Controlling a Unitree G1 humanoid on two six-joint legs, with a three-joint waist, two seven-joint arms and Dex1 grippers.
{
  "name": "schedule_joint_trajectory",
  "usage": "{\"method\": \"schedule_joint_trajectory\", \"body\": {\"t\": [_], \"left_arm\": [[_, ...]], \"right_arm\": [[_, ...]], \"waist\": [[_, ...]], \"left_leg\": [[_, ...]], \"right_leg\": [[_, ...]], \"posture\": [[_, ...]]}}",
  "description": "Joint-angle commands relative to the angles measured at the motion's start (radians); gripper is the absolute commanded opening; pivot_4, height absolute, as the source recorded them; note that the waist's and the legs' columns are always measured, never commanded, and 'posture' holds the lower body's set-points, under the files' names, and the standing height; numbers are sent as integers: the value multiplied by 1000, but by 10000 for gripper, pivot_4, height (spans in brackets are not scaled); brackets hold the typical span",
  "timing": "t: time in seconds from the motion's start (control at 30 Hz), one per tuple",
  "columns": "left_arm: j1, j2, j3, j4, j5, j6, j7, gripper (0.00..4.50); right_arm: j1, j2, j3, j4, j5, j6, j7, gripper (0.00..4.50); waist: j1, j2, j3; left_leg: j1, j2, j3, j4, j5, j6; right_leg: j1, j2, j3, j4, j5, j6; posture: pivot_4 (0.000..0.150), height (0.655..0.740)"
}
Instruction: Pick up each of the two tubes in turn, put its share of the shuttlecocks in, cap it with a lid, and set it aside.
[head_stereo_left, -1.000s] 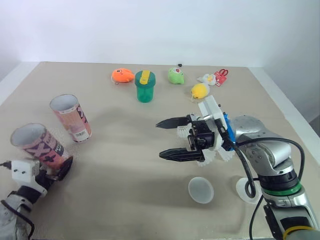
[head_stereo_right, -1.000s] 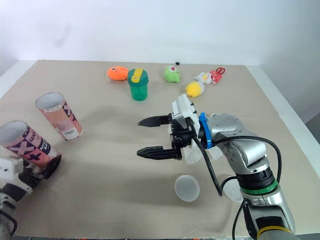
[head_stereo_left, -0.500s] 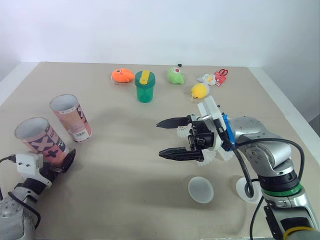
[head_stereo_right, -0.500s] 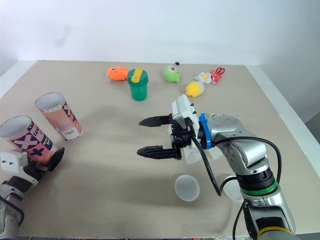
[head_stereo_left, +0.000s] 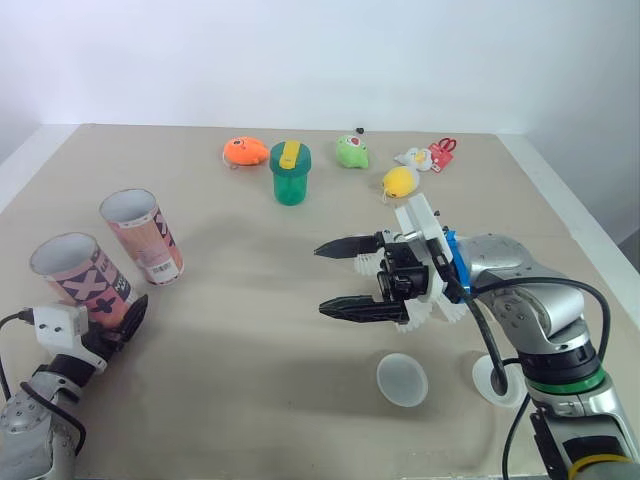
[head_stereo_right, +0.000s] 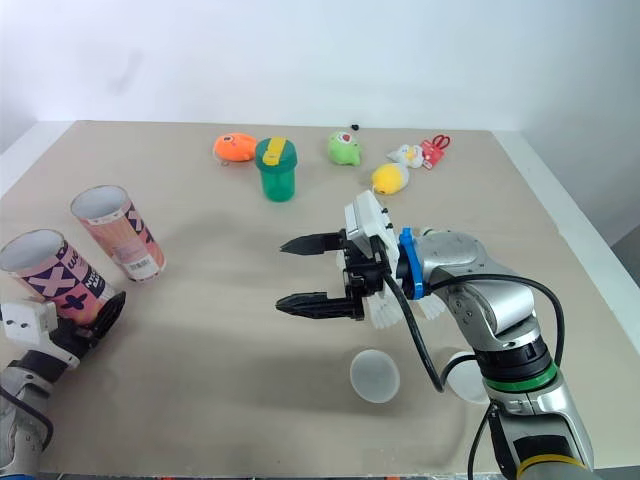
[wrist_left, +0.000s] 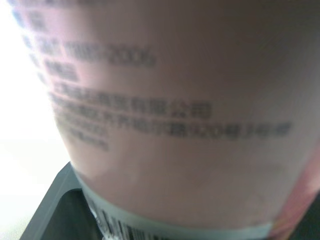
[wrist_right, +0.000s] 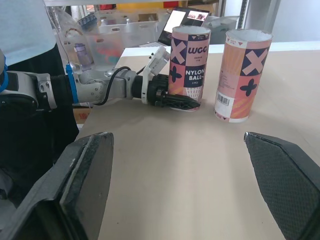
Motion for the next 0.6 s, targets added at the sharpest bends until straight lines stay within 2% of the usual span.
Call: {"method": "schedule_joint_trajectory", "body": {"t": [0.03, 0.2, 0.3, 0.4, 0.5, 0.6], "left_arm": [[41, 10, -9, -22, -6, 11, -7, 34438], [206, 95, -12, -235, -27, 65, -84, 34438], [325, 217, 33, -394, -83, 152, -182, 34438], [404, 346, 41, -477, -79, 193, -294, 34438], [383, 501, 32, -526, -91, 291, -374, 34438], [292, 699, -16, -506, -58, 372, -471, 34438]], "right_arm": [[15, -10, -41, -51, 28, 11, -21, 45000], [116, -17, -146, -172, 159, 100, -127, 45000], [227, -49, -221, -263, 217, 140, -197, 45000], [344, -63, -275, -320, 213, 135, -267, 45000], [496, -58, -293, -386, 129, 66, -314, 45000], [606, 36, -318, -457, 87, -12, -437, 45000]], "waist": [[0, 0, 0], [-2, 0, 0], [-1, -1, 0], [1, -1, 0], [4, -1, 1], [2, -1, 1]], "left_leg": [[0, 0, 0, 0, 0, 0], [-1, 0, 0, -3, -1, -1], [-1, -2, 0, -8, -1, -1], [-2, -3, 0, -10, -1, -1], [-2, -2, -1, -10, 0, -1], [-2, -1, -2, -10, 0, -1]], "right_leg": [[0, 0, 0, 0, 0, 0], [-2, -1, 2, -1, -1, 0], [-4, -3, 3, -2, -4, 2], [-4, -4, -1, -2, -8, -1], [-4, -4, -4, -2, -13, -4], [-4, -2, -5, -1, -15, -2]], "posture": [[1500, 7400], [1500, 7400], [1500, 7400], [1500, 7400], [1500, 7400], [1500, 7400]]}}
